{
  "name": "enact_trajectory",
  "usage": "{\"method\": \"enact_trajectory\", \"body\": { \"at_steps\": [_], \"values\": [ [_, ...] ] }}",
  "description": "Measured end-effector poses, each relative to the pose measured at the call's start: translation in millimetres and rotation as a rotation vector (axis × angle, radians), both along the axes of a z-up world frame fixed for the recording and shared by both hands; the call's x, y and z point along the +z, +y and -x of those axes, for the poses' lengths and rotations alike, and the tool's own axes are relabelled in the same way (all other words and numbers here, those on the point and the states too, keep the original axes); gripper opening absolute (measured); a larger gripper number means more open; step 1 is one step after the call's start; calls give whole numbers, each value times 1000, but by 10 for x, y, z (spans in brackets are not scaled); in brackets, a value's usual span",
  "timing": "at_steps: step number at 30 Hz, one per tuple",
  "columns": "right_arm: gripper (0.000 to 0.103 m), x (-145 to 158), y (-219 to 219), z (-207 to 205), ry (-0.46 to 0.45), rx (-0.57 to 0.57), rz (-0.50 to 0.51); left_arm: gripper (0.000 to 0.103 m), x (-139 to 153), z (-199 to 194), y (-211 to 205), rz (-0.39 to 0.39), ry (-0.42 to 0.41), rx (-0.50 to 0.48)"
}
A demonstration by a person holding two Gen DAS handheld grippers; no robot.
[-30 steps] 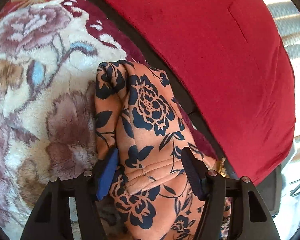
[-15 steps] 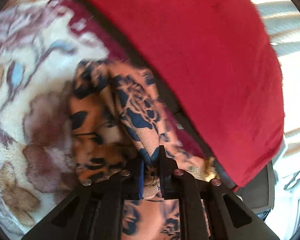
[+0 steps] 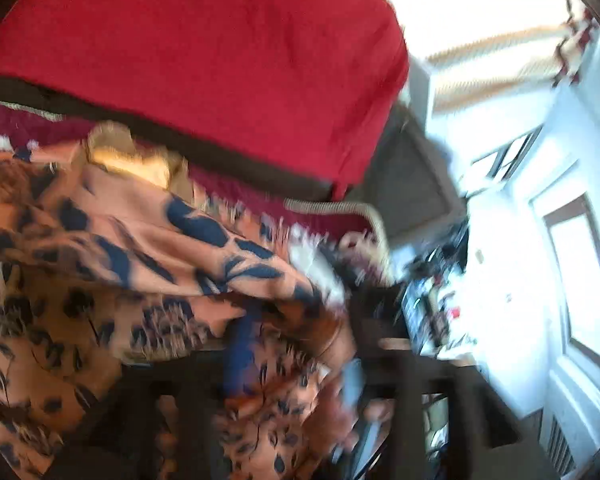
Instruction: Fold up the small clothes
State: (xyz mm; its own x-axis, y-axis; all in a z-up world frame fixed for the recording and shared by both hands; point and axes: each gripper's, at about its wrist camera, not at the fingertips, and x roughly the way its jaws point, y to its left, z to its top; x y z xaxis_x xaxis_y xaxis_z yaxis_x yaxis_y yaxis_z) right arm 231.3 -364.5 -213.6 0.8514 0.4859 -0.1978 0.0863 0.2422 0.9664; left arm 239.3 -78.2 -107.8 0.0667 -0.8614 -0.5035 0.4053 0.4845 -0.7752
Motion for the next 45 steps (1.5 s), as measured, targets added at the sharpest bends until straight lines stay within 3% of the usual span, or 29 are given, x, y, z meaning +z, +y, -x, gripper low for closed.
{"method": "enact_trajectory", "body": {
  "at_steps": [1, 4, 8, 10, 13, 16, 18, 22, 25, 27, 28, 29, 31, 33, 35, 38, 40, 42, 45],
  "values": [
    [88, -4, -101, 63, 5, -29, -14, 73, -6, 18, -2, -29, -13, -8],
    [88, 20, -318, 219, 45, -92, 2, 73, 3, -23, 89, -61, -20, -47],
    [88, -11, -370, 257, 121, -34, 5, 73, 107, -64, 297, -61, -56, -28],
    [88, -67, -315, 209, 188, 55, 2, 73, 168, -104, 536, -83, -98, 47],
    [88, -134, -177, 242, 201, 147, -30, 73, 123, -235, 922, -146, -104, 216],
    [88, -152, -41, 236, 222, 188, -57, 73, -45, -387, 1302, -230, -74, 434],
    [88, -164, 57, 203, 221, 203, -79, 73, -190, -459, 1511, -239, -15, 536],
    [88, -281, 330, 47, 289, 227, -87, 73, -314, -506, 1635, -280, 15, 628],
    [87, -302, 474, -40, 311, 228, -50, 73, -304, -493, 1644, -247, 15, 610],
    [75, -218, 581, -133, 292, 239, 6, 73, -298, -496, 1647, -262, 9, 605],
    [52, -162, 652, -189, 277, 248, 69, 73, -305, -513, 1653, -276, 10, 610],
    [23, -107, 740, -242, 262, 262, 146, 73, -305, -550, 1699, -294, 14, 620],
    [9, -29, 912, -271, 249, 278, 242, 73, -348, -588, 1773, -317, 32, 652],
    [7, 135, 1042, -275, 224, 267, 343, 73, -400, -604, 1841, -305, 52, 684],
    [6, 520, 1124, -185, 130, 199, 503, 73, -404, -599, 1915, -281, 65, 705],
    [5, 1141, 1144, -4, -15, 47, 706, 73, -404, -585, 1933, -278, 59, 707],
    [5, 1401, 1030, 100, -57, -81, 804, 73, -411, -583, 1867, -290, 54, 686],
    [5, 1452, 863, 83, -28, -159, 851, 73, -415, -588, 1732, -309, 47, 636],
    [6, 1062, 446, -225, 120, -139, 760, 73, -460, -599, 1462, -368, 21, 558]
  ]
}}
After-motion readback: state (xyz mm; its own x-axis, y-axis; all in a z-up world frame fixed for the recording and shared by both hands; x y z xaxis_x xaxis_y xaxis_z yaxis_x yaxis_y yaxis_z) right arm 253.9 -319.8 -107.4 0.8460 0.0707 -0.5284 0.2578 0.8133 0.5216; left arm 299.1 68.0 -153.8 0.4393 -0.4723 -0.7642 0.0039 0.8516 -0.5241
